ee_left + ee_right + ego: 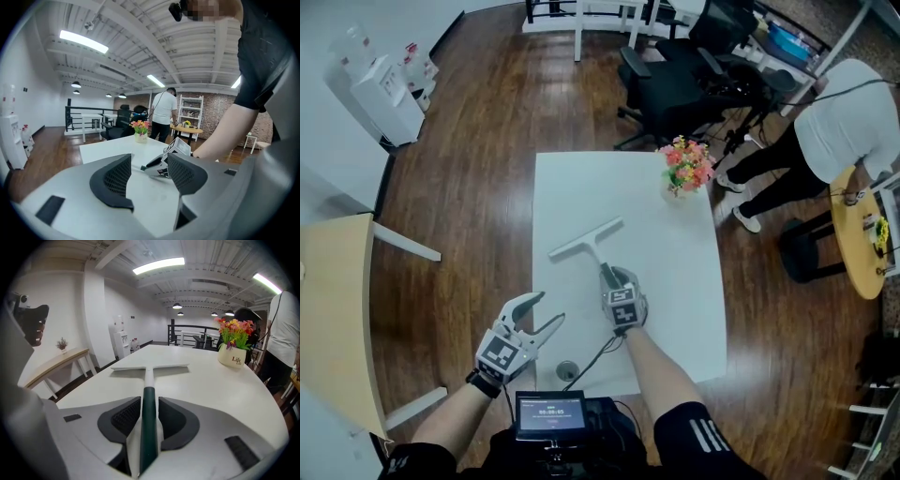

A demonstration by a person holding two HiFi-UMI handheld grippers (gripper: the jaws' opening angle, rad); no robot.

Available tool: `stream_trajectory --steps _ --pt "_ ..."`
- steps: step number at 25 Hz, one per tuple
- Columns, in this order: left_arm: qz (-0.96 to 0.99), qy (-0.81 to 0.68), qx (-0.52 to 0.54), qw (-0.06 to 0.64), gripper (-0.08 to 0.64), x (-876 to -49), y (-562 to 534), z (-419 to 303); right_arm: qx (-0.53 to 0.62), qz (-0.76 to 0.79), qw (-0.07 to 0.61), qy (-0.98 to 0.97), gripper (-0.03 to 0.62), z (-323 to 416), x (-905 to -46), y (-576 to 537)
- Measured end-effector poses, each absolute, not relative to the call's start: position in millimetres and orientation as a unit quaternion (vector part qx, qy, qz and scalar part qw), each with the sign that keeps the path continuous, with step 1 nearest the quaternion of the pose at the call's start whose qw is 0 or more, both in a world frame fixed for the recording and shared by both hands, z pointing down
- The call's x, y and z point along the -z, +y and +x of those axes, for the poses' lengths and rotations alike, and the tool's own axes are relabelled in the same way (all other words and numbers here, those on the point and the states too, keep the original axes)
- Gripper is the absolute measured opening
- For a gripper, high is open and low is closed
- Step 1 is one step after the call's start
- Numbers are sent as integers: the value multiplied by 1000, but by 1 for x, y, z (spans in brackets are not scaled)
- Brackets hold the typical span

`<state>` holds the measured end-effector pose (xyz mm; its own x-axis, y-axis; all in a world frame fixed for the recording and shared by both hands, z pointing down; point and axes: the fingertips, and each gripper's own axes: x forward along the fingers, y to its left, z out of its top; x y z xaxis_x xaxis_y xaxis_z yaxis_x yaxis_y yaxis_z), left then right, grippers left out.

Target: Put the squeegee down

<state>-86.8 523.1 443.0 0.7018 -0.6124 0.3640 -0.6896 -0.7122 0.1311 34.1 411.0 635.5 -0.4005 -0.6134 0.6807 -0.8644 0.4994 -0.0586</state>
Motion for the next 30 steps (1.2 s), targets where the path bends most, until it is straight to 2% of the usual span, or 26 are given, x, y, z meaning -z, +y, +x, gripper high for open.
stream_trajectory --steps 4,9,16,22,30 --pt "921 -340 -162 101 252 -444 537 -98 -179 465 276 -822 161 30 -597 414" --pt "928 -333 -136 98 252 -411 559 -96 -151 465 211 -846 161 15 -523 448" --pt "943 -299 -124 78 252 -386 626 -103 -135 495 140 -847 163 12 -442 541" --pt "955 -269 -121 23 252 -370 697 -129 -115 519 99 -841 160 5 -391 634" --pt "961 -247 -123 26 252 -363 784 -155 -131 547 51 -825 160 -7 -361 744"
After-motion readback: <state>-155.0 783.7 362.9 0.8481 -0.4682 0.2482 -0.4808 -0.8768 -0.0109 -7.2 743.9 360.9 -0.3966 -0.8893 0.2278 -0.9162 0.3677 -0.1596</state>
